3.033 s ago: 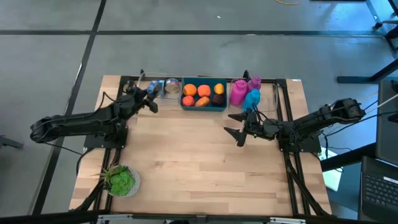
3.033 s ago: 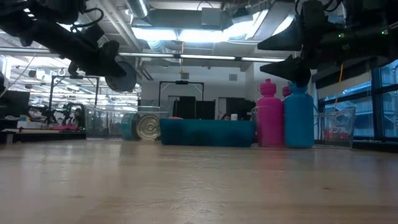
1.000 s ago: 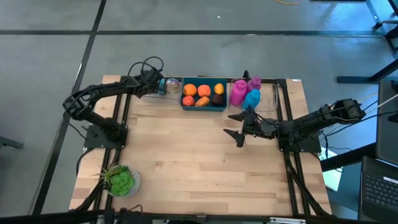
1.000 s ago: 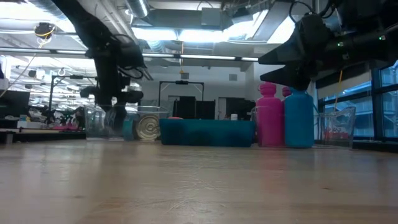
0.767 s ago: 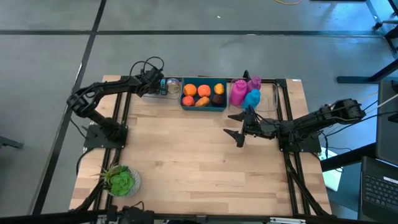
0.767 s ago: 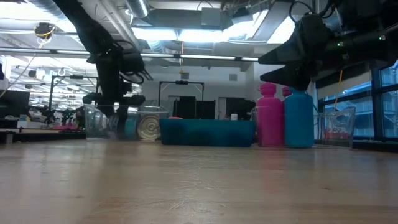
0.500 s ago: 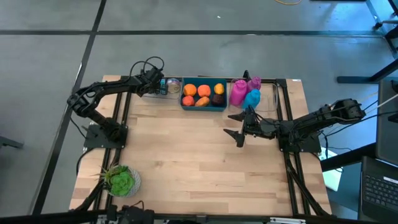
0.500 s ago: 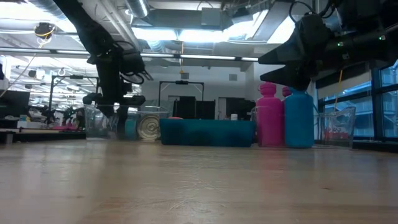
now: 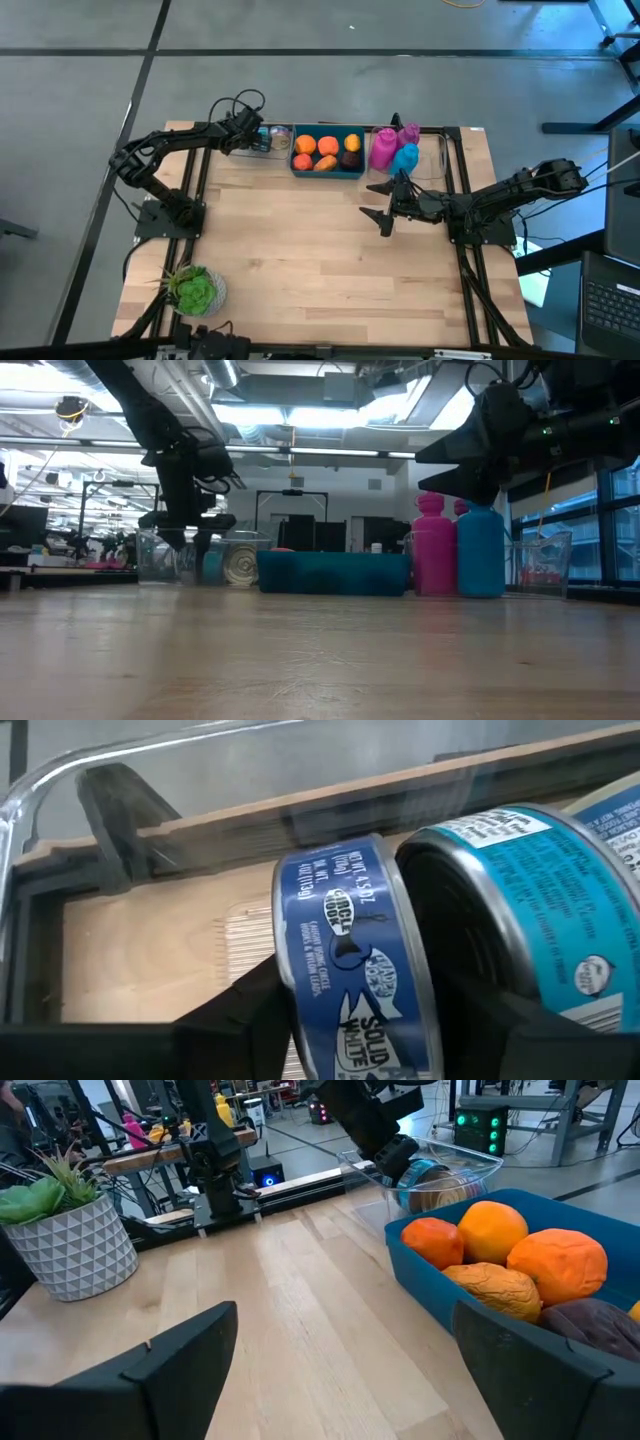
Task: Pick & Place Food Item
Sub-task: Put the blue tuna can into the left transparent bin, then return to Home Position
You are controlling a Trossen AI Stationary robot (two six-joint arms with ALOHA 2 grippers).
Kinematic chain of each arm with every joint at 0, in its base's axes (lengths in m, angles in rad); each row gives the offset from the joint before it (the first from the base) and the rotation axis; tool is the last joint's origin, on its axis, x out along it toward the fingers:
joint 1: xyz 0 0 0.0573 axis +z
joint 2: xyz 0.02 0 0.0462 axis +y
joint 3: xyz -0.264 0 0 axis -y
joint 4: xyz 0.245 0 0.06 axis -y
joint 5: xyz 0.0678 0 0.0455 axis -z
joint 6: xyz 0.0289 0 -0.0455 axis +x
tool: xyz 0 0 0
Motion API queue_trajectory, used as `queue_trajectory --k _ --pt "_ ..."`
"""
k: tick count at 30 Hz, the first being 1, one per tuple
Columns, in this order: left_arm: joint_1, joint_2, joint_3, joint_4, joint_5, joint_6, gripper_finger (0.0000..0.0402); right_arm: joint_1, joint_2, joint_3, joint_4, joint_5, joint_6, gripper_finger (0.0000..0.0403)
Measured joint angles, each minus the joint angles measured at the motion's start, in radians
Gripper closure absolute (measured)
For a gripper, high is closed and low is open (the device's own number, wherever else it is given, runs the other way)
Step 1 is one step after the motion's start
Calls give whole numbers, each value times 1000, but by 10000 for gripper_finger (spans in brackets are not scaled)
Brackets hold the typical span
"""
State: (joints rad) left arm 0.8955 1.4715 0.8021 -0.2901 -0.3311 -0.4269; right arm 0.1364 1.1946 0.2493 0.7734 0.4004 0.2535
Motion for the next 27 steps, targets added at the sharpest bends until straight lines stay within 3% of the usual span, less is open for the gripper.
queue_trajectory --k 11,19,27 --pt "10 -61 0 -4 49 5 143 0 0 0 0 0 0 37" --pt "7 -216 1 -5 78 54 145 -2 0 0 0 0 -6 37" --pt "-74 -365 1 3 250 178 173 -36 -37 0 -3 3 -92 47"
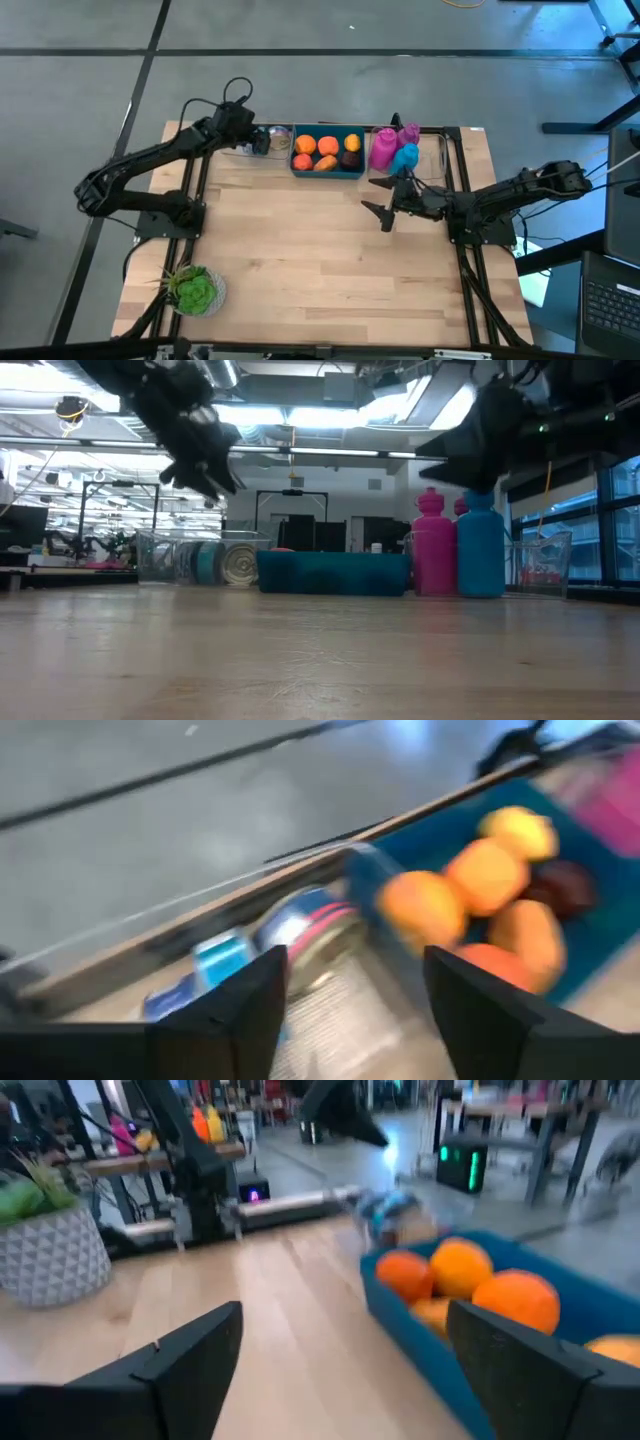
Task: Pick & Place Food Item
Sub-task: Return to Home Position
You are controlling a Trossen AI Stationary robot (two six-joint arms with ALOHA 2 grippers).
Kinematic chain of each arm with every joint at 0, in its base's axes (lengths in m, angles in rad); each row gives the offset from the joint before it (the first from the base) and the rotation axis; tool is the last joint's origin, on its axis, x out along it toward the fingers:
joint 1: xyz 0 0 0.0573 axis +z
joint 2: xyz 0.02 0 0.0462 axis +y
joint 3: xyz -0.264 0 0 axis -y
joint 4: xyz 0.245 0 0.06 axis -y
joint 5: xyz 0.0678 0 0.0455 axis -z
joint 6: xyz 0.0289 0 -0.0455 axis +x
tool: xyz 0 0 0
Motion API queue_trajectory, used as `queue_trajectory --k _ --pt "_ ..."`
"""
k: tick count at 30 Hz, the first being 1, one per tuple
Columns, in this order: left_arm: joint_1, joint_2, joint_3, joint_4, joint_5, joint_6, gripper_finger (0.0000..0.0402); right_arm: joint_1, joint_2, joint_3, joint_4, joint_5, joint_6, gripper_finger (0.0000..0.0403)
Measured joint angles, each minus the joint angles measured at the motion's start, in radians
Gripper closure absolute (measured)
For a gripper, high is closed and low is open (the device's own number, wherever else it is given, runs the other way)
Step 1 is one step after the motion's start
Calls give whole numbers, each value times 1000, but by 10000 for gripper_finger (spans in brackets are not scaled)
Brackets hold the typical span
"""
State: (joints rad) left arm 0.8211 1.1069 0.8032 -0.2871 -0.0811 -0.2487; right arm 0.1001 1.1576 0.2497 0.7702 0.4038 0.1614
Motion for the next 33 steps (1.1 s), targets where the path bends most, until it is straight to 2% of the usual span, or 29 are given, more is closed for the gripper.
queue_trajectory --k 2,5,10,12,15,19,25,28,33 --pt "-48 -37 0 0 -7 18 202 -1 -47 0 -1 0 -48 66" --pt "-119 -89 0 8 -28 54 263 -1 -146 0 -27 0 -116 116" --pt "-218 -155 -24 100 -48 107 376 -1 -332 0 -188 0 -173 241" --pt "-248 -182 -64 171 -38 124 393 -1 -409 0 -265 0 -174 299" --pt "-273 -232 -128 243 0 131 397 -1 -521 0 -389 -1 -179 381" --pt "-284 -318 -236 351 55 133 400 -1 -708 27 -593 -7 -196 389" --pt "-284 -454 -390 484 179 135 401 -1 -922 145 -952 -99 -170 399" --pt "-284 -503 -454 535 198 139 401 -1 -998 170 -1037 -99 -170 400" --pt "-284 -570 -540 632 244 140 401 -1 -1127 158 -1116 -38 -162 401"
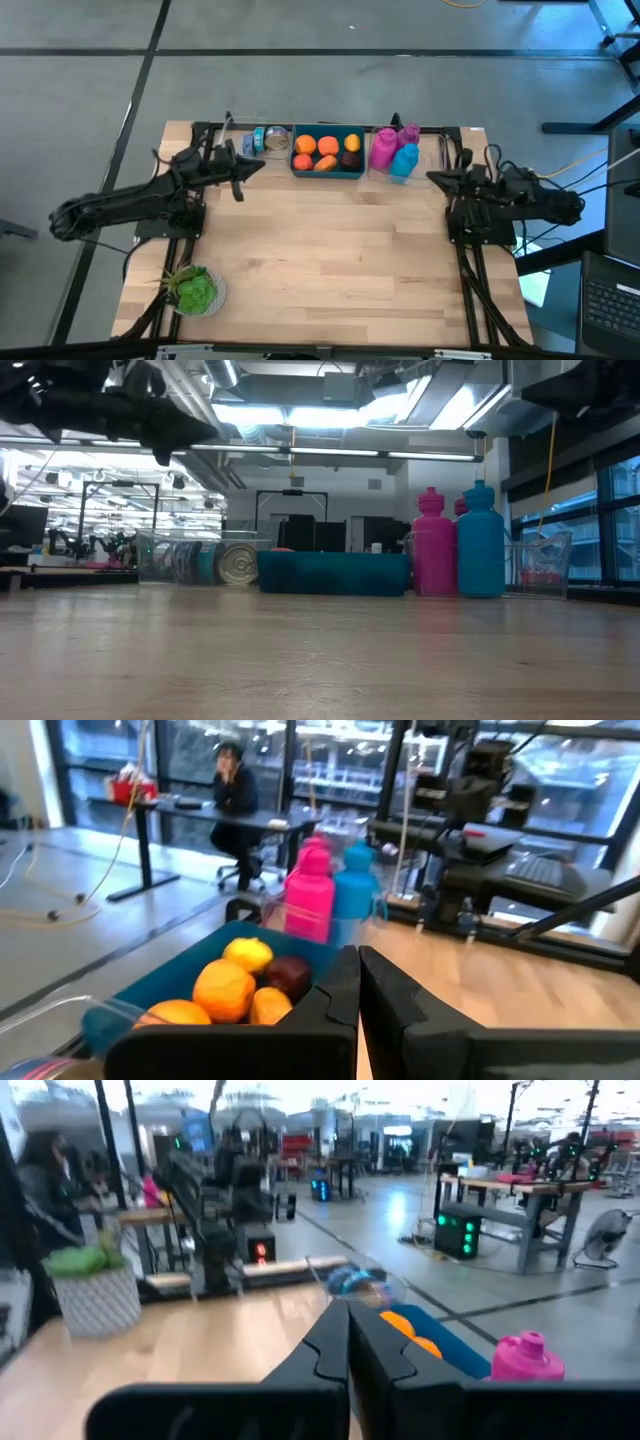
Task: Pick & Place Food Item
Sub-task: Return to Home Position
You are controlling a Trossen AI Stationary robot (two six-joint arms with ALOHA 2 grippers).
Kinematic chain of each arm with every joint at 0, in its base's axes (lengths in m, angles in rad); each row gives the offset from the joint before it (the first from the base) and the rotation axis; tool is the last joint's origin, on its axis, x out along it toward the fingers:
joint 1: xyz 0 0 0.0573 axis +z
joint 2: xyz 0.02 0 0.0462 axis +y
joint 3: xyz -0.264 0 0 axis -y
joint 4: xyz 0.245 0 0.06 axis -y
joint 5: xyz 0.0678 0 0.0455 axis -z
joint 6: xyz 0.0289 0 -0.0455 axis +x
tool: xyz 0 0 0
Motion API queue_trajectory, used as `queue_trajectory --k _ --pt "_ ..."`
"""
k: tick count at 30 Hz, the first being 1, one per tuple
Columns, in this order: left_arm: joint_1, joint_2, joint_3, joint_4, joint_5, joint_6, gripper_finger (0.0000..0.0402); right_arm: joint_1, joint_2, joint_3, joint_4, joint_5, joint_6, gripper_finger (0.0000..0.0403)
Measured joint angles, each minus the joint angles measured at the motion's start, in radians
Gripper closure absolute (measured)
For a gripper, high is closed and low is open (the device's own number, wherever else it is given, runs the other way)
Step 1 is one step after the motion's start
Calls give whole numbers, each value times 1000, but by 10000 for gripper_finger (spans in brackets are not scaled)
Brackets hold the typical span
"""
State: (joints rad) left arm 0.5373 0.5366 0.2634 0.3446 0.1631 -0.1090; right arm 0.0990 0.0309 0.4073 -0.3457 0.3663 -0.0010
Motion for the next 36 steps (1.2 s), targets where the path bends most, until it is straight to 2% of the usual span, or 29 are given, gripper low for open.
queue_trajectory --k 6,13,21,27,36 --pt "0 -55 -51 34 40 6 400 0 -29 -15 41 -15 38 402" --pt "0 -68 -121 140 42 8 400 0 -30 -206 325 -5 -8 402" --pt "1 -70 -152 154 100 24 401 0 -31 -257 351 -19 -46 403" --pt "1 -79 -202 152 101 23 401 0 -31 -269 329 -30 -46 403" --pt "7 -110 -210 125 101 62 401 0 -31 -375 378 0 -14 403"
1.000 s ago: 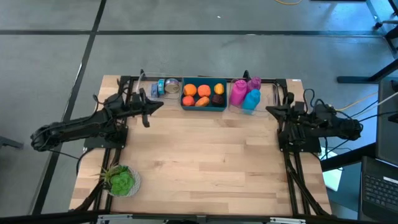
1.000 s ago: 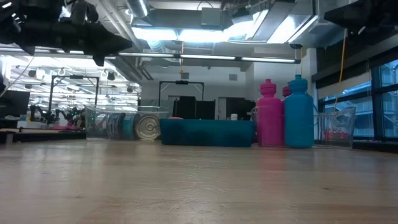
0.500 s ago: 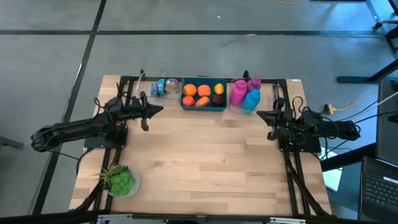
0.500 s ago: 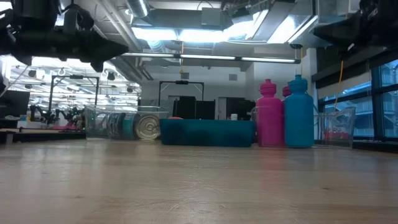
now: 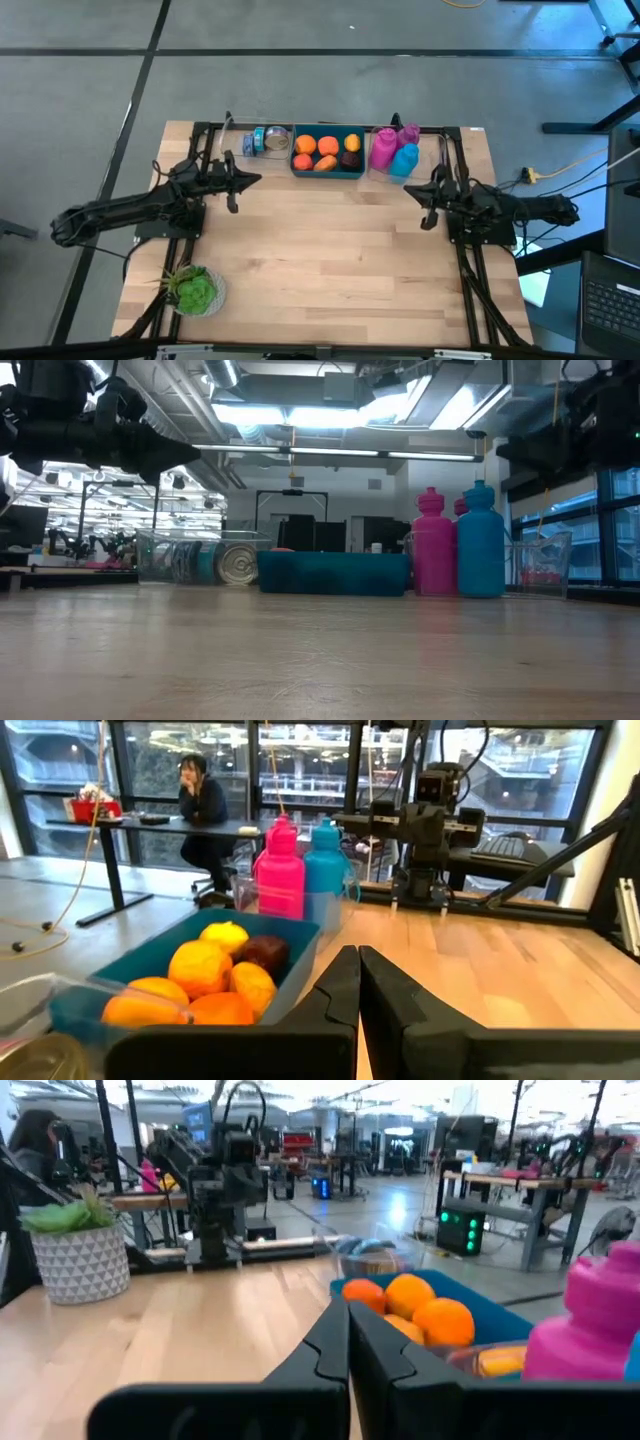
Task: Pick & Place Food Item
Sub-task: Return to Home Position
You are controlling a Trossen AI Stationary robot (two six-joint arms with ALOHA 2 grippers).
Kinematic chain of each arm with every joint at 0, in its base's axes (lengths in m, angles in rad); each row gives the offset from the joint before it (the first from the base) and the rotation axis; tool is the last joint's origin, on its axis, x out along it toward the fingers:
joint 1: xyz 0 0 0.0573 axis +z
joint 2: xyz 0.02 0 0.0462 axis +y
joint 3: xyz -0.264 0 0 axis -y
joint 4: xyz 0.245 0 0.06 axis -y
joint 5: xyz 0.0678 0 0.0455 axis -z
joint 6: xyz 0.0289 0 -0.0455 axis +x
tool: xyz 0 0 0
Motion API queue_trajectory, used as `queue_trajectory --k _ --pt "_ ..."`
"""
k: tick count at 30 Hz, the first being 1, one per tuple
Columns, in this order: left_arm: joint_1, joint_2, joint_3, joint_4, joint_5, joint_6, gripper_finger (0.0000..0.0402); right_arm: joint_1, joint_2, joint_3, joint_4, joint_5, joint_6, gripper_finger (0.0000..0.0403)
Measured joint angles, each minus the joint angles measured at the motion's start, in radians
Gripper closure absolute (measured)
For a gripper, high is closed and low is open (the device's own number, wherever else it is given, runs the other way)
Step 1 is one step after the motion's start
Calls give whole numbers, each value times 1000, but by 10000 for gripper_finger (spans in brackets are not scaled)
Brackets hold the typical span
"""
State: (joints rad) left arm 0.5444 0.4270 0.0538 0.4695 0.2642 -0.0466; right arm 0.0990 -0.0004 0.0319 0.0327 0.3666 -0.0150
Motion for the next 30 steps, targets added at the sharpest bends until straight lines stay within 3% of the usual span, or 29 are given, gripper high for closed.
queue_trajectory --k 5,11,21,30 --pt "20 -44 0 -69 7 -17 401 0 0 -7 9 -15 7 403" --pt "43 -148 0 -111 88 -47 401 0 0 -7 5 -15 -19 403" --pt "88 -347 1 -294 79 -60 401 0 0 -7 5 1 -28 401" --pt "105 -426 0 -414 41 -38 401 0 0 -7 5 19 -55 400"
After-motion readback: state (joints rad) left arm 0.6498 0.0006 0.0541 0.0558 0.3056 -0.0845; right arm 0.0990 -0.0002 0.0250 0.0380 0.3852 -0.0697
